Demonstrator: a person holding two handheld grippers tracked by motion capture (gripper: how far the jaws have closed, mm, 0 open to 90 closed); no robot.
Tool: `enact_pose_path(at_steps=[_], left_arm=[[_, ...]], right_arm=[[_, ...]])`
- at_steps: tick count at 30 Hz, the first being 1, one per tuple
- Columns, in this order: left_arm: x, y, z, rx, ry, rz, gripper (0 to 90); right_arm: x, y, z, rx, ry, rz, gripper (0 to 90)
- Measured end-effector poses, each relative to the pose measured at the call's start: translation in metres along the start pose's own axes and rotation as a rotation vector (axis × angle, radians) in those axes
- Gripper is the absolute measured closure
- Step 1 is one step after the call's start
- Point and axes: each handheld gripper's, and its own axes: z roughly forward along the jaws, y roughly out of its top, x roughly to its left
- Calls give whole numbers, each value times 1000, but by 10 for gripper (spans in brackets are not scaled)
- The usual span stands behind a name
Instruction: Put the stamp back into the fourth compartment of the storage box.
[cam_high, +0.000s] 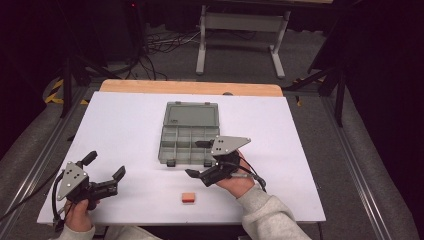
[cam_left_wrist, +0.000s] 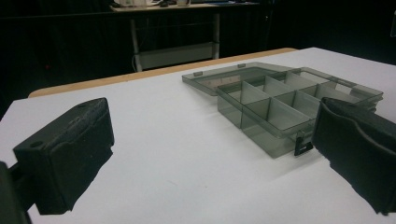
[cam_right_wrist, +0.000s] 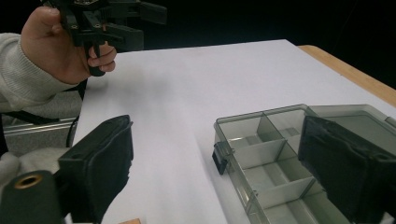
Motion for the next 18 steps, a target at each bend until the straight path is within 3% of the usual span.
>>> enact_pose_path(at_steps=[10, 18], left_arm=[[0, 0, 0, 2, 0, 0, 1], [0, 0, 0, 0, 2, -3, 1]], right_arm=[[0, 4, 6, 59, 27, 10, 140], [5, 10, 16, 194, 71, -41, 144]])
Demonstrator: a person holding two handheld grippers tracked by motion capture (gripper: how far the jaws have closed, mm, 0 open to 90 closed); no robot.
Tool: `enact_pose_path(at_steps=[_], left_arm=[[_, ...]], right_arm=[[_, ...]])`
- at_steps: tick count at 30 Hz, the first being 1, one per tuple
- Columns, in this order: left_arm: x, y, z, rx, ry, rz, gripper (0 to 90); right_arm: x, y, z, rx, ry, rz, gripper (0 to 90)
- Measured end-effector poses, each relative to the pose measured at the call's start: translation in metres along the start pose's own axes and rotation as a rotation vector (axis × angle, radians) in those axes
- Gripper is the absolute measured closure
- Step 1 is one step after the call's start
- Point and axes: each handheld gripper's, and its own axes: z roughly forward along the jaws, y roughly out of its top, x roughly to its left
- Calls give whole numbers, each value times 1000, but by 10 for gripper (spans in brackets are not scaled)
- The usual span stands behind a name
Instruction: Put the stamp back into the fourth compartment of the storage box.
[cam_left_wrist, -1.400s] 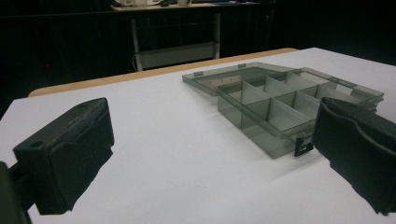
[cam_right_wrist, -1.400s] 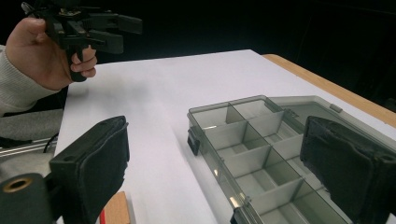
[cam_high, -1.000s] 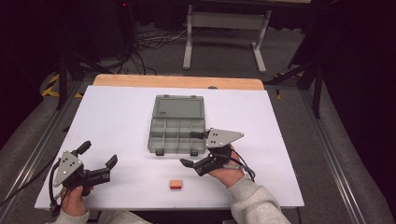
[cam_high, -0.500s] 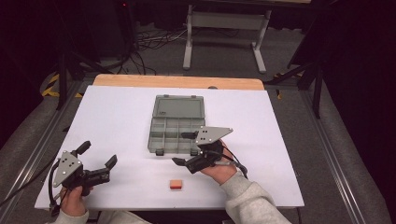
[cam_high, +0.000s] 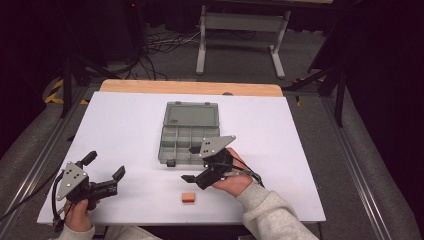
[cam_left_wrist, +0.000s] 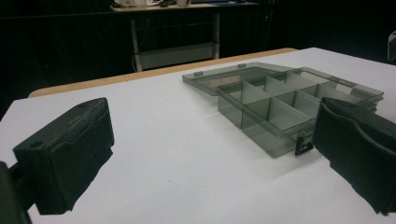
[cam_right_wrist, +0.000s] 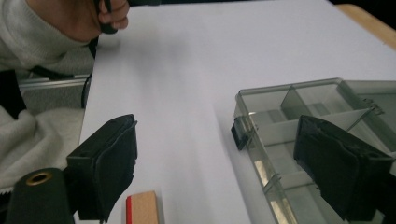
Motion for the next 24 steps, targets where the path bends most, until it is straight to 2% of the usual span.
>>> enact_pose_path(at_steps=[6, 9, 20, 24], left_arm=[[1, 0, -1, 0, 4, -1, 1], [0, 0, -1, -1, 3, 0, 1], [1, 0, -1, -5, 7, -4, 1], [1, 0, -1, -4, 6, -3, 1]], right_arm=[[2, 1, 4, 80, 44, -1, 200], [3, 1, 8, 130, 84, 2, 212], [6, -2, 18, 222, 112, -9, 225], [8, -3, 20, 241, 122, -4, 231]])
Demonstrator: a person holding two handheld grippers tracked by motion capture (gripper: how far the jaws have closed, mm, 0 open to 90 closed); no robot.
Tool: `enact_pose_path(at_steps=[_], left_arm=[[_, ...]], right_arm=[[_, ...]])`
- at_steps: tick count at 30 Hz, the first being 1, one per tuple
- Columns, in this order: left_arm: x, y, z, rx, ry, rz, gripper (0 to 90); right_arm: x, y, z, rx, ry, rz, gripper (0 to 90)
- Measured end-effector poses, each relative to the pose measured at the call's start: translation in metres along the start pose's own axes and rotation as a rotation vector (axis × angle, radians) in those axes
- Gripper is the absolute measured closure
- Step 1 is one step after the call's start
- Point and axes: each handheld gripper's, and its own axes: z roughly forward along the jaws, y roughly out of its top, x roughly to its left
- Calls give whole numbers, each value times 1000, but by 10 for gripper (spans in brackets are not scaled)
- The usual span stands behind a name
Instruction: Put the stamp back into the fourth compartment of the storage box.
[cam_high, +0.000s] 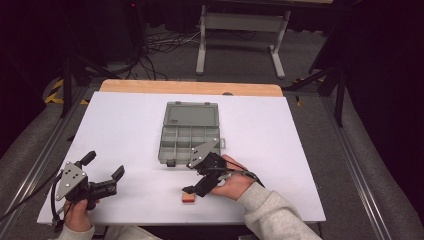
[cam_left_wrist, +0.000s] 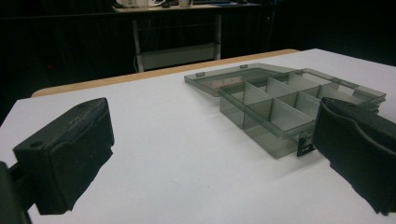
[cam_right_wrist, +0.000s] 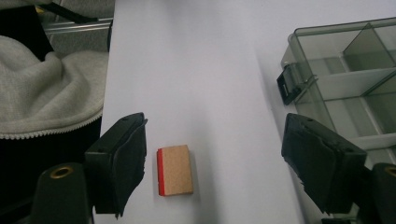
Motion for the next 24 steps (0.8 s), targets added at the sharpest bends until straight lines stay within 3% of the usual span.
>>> enact_pose_path(at_steps=[14, 24], left_arm=[[1, 0, 0, 2, 4, 0, 1], [1, -1, 0, 4, 4, -4, 1]], right_arm=[[8, -2, 17, 132, 44, -8, 231], [10, -3, 24, 192, 79, -32, 253]])
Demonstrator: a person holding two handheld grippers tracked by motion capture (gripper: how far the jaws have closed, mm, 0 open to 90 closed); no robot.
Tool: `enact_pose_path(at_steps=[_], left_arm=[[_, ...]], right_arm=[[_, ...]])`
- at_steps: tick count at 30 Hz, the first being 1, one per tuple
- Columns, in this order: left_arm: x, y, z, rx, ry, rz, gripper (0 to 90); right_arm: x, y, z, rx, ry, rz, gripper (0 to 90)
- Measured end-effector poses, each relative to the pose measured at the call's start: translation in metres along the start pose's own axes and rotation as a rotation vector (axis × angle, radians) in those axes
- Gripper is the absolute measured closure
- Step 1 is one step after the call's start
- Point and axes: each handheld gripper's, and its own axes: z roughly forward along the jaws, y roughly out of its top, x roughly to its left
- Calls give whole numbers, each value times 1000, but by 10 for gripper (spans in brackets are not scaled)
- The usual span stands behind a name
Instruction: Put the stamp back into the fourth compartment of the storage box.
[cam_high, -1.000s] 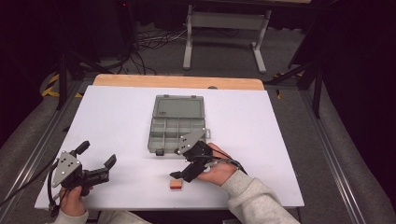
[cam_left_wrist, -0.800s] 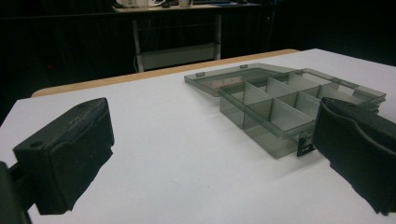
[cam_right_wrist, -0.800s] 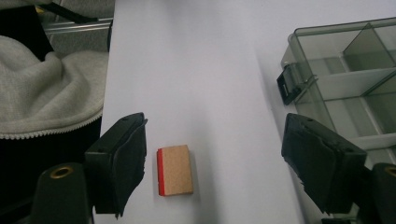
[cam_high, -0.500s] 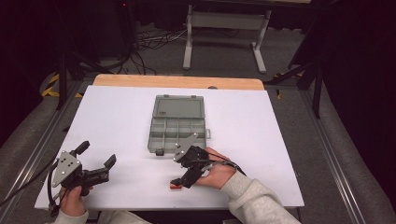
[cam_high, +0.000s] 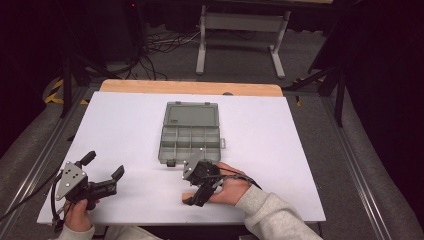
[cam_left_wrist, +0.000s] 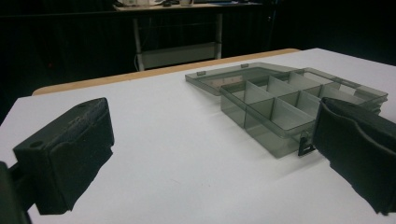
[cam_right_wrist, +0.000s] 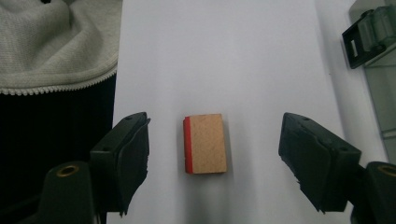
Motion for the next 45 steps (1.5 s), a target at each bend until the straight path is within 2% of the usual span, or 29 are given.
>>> enact_pose_path(at_steps=[9, 24, 36, 43, 45], left_arm=[[0, 0, 0, 1, -2, -2, 1], [0, 0, 0, 1, -3, -1, 1], [0, 0, 0, 1, -2, -1, 1], [0, 0, 0, 2, -2, -1, 1], [0, 0, 0, 1, -2, -1, 1]], right_arm=[[3, 2, 10, 53, 22, 9, 293], [6, 2, 17, 104, 9, -7, 394], [7, 3, 21, 135, -7, -38, 566], [8, 3, 22, 148, -22, -48, 621], [9, 3, 22, 154, -27, -70, 649]])
